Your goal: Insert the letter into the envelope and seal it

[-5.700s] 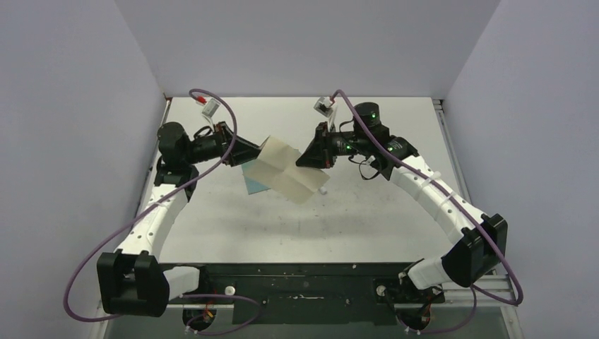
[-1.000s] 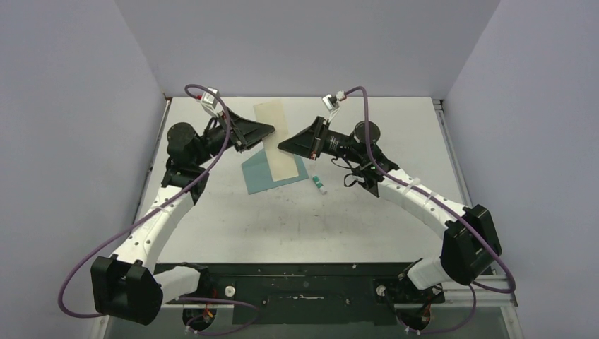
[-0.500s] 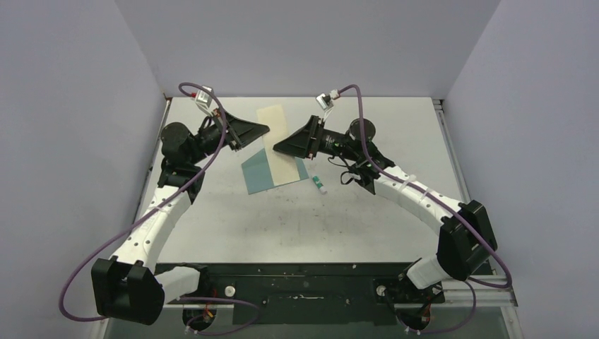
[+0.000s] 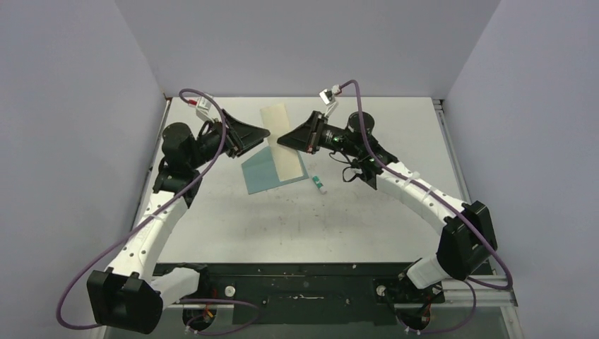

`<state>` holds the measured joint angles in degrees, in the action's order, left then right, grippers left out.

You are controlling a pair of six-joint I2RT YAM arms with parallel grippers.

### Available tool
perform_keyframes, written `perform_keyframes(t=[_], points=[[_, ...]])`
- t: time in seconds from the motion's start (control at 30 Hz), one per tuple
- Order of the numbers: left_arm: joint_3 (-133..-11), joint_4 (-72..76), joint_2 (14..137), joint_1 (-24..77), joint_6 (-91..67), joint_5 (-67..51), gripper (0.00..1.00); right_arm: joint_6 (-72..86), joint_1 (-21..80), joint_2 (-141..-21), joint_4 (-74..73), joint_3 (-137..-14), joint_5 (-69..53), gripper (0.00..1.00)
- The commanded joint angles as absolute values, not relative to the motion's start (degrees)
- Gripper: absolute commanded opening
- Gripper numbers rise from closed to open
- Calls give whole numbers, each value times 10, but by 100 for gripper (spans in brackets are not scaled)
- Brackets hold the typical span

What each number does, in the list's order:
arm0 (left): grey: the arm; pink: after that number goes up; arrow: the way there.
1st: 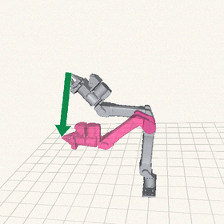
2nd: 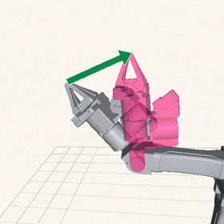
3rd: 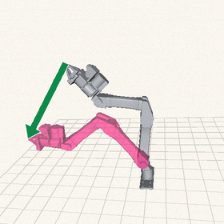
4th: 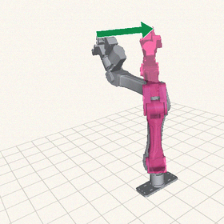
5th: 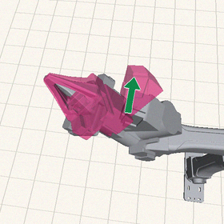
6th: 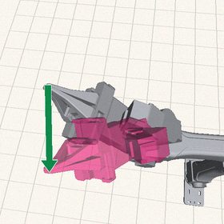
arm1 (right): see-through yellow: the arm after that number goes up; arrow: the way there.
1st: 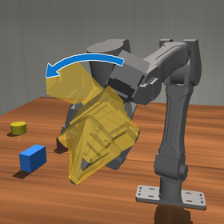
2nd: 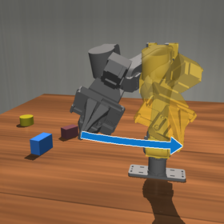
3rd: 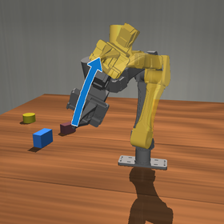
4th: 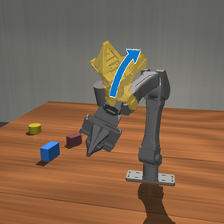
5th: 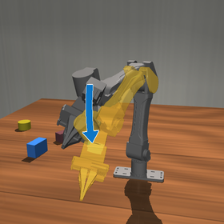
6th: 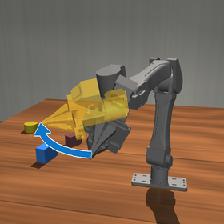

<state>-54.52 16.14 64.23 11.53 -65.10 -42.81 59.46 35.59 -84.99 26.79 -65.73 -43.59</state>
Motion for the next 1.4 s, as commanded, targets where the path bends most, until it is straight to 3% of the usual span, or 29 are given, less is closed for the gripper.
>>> perform_keyframes(t=[0.0,0.13,0.4,0.7,1.1,1.37], points=[[-570,-132,625,109,-511,-303,79,433,319,-839,33,-724,-310,5],[-531,-235,652,109,-493,-192,86,360,279,-872,-47,-741,-204,5],[-442,-140,761,114,-568,-219,86,299,255,-1032,91,-774,-146,5],[-416,-34,840,130,-550,-199,74,342,242,-1258,226,-894,-158,5],[-463,-138,897,128,-518,-132,61,356,239,-1348,304,-965,-124,5],[-466,-168,919,114,-498,-85,57,361,267,-1422,327,-1024,-139,5]])
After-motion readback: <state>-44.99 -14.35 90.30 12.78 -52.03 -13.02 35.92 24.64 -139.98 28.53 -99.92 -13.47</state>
